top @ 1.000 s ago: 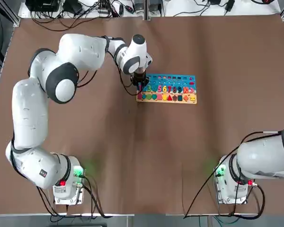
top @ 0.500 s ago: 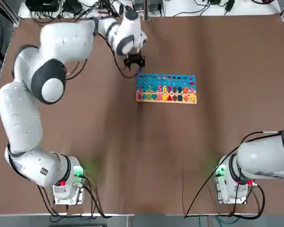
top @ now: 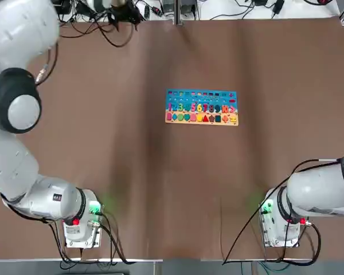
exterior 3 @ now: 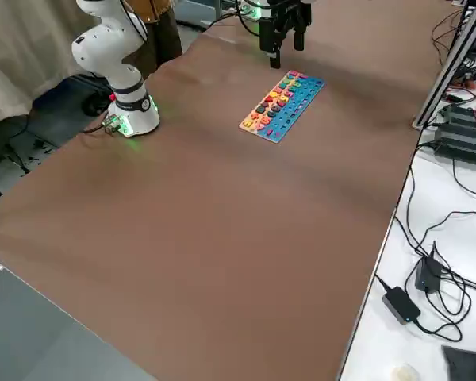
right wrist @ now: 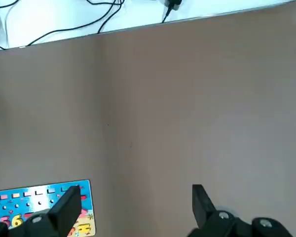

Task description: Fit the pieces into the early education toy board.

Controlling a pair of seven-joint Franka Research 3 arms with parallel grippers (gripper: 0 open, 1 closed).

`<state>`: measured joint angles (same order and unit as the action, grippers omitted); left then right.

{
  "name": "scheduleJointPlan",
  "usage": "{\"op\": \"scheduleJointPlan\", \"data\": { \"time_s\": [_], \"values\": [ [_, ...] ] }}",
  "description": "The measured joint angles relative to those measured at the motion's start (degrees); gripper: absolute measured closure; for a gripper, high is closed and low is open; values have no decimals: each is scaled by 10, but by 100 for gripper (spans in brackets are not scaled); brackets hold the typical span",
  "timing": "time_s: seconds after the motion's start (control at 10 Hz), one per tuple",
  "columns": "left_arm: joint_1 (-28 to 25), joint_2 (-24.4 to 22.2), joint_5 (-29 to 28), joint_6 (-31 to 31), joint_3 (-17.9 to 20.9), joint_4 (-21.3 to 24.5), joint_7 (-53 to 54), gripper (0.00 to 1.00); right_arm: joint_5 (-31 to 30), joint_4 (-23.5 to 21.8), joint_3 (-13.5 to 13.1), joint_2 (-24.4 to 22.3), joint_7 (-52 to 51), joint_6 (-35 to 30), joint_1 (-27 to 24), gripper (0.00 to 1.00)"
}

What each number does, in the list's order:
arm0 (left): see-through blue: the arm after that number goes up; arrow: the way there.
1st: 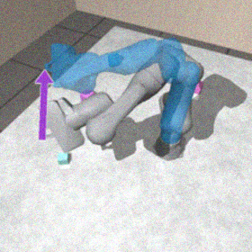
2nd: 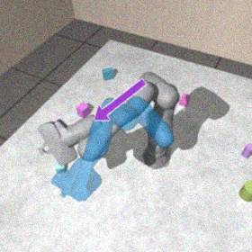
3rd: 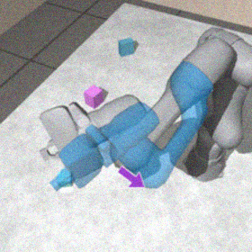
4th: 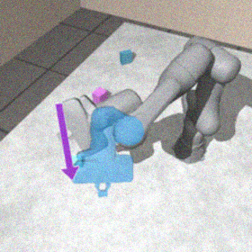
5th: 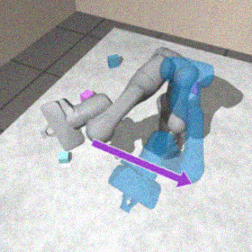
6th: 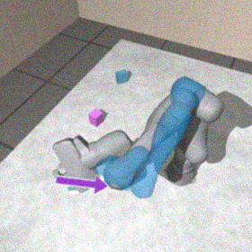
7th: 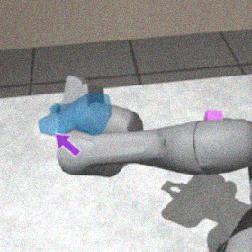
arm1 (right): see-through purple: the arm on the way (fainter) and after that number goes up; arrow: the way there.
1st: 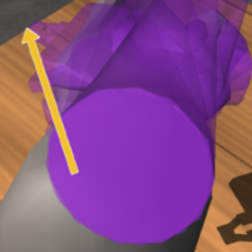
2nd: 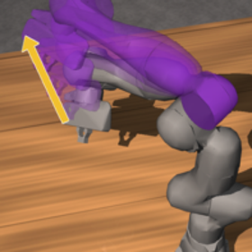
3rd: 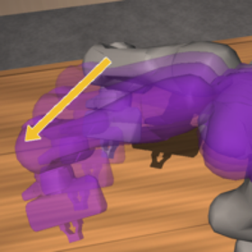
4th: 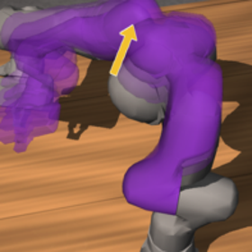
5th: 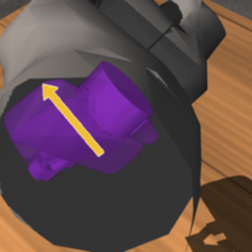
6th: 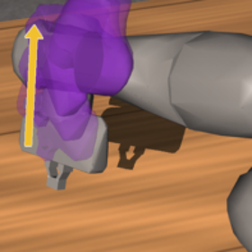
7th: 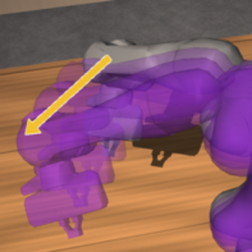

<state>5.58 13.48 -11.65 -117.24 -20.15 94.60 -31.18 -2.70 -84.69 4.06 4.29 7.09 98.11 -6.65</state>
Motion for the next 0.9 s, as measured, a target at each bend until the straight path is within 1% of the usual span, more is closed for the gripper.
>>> {"op": "scheduleJointPlan", "data": {
  "time_s": [0.2, 0.3, 0.5, 0.6, 0.7, 0.9],
  "values": [
    [-35, -40, 54, 37, 0, -4, 54, 0, 0, 0, 0, 0, 0, 0, 0, 1],
    [-41, -55, 71, 64, 0, -12, 76, 0, 0, 0, 0, 0, 0, 0, 0, 1],
    [-42, -77, 77, 109, 11, -34, 103, 0, 0, 0, -2, 0, 0, 0, -1, 1],
    [-43, -91, 86, 124, 25, -39, 123, 0, 0, 0, -2, 0, 0, 0, -1, 1],
    [-42, -106, 95, 137, 46, -40, 151, 0, 0, 0, -2, 0, 0, 0, -1, 1],
    [-35, -137, 131, 174, 126, -41, 257, 0, 0, 0, -5, 0, 0, 0, -5, 1]
  ]
}}
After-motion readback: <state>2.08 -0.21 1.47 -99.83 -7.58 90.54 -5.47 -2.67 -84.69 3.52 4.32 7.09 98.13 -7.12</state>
